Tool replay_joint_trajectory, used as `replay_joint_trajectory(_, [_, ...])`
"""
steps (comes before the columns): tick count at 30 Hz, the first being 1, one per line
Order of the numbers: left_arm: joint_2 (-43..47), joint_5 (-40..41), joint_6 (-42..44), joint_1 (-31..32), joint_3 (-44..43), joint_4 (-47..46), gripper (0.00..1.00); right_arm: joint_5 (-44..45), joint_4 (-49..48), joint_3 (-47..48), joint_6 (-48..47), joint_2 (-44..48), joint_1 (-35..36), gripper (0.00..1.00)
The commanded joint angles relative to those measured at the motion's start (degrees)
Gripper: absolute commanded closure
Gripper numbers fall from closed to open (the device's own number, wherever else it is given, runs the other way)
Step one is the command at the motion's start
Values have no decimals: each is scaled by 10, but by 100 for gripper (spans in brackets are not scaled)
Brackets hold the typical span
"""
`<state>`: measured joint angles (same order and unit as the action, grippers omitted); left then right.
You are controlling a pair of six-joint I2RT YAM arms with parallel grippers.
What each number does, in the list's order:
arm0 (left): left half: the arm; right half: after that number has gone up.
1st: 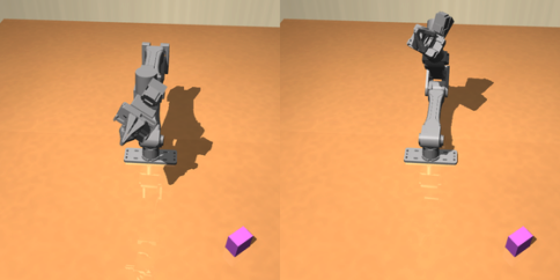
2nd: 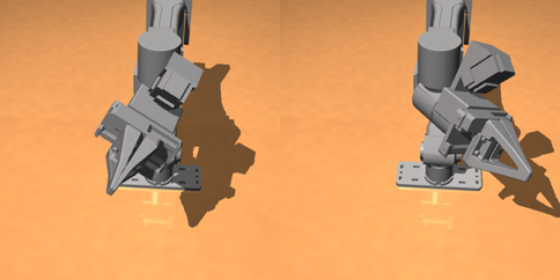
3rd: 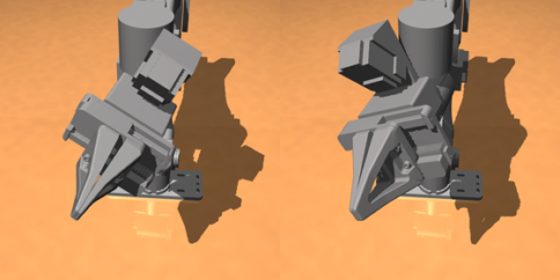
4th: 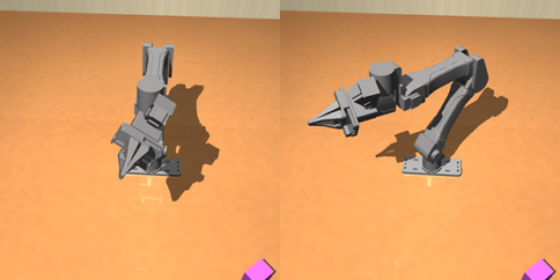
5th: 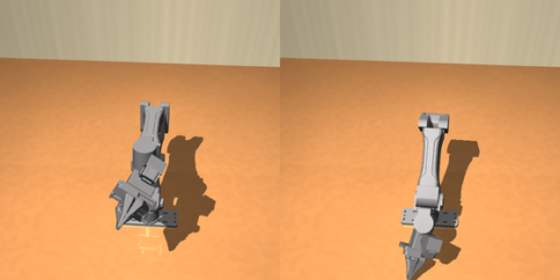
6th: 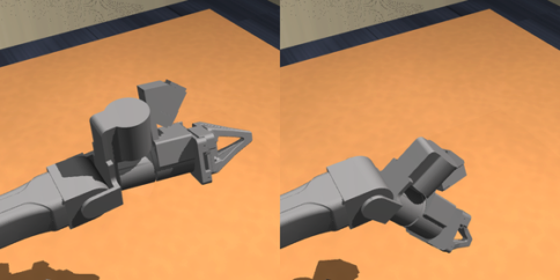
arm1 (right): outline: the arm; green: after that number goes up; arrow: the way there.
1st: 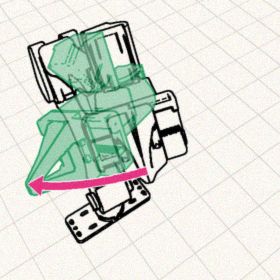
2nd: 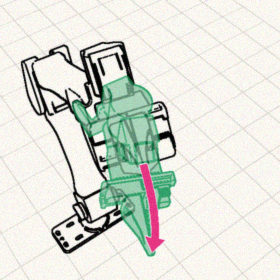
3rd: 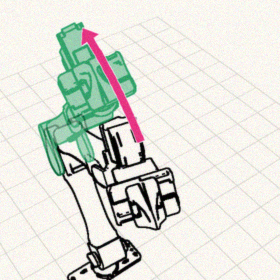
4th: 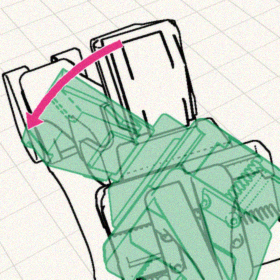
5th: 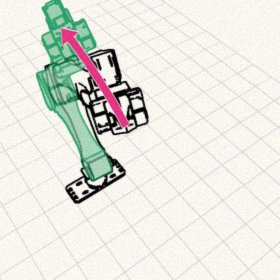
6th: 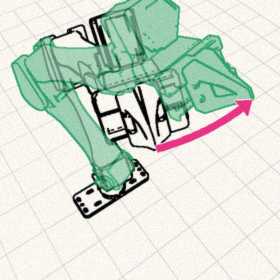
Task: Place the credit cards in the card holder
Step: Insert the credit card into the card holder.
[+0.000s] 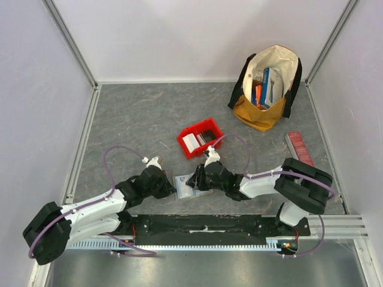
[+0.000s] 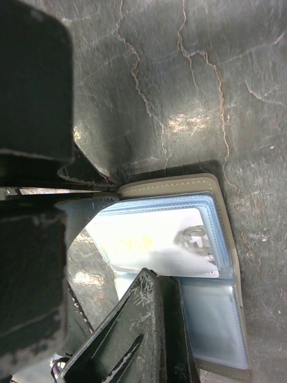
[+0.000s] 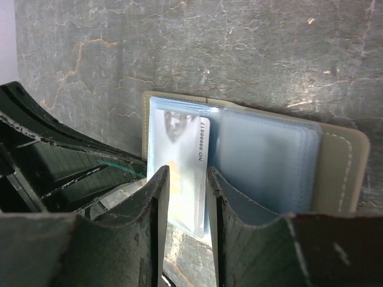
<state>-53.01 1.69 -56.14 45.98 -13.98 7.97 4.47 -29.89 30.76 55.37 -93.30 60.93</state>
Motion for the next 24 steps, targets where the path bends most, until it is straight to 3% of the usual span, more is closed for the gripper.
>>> replay_joint_trajectory(1, [10, 5, 1, 0, -7, -6, 98, 25, 14, -4, -11, 57, 9, 59])
replay_joint_trajectory(7, [9, 5, 2, 0, -9, -6, 98, 100, 76, -6, -33, 129, 9, 53])
replay_joint_trajectory(16, [-2, 12, 12, 0, -27, 6, 98, 136, 106, -12, -64, 194, 9, 49])
replay_joint_trajectory(24, [9, 10, 7, 0, -16, 4, 98, 188, 190, 25, -104, 235, 9, 41])
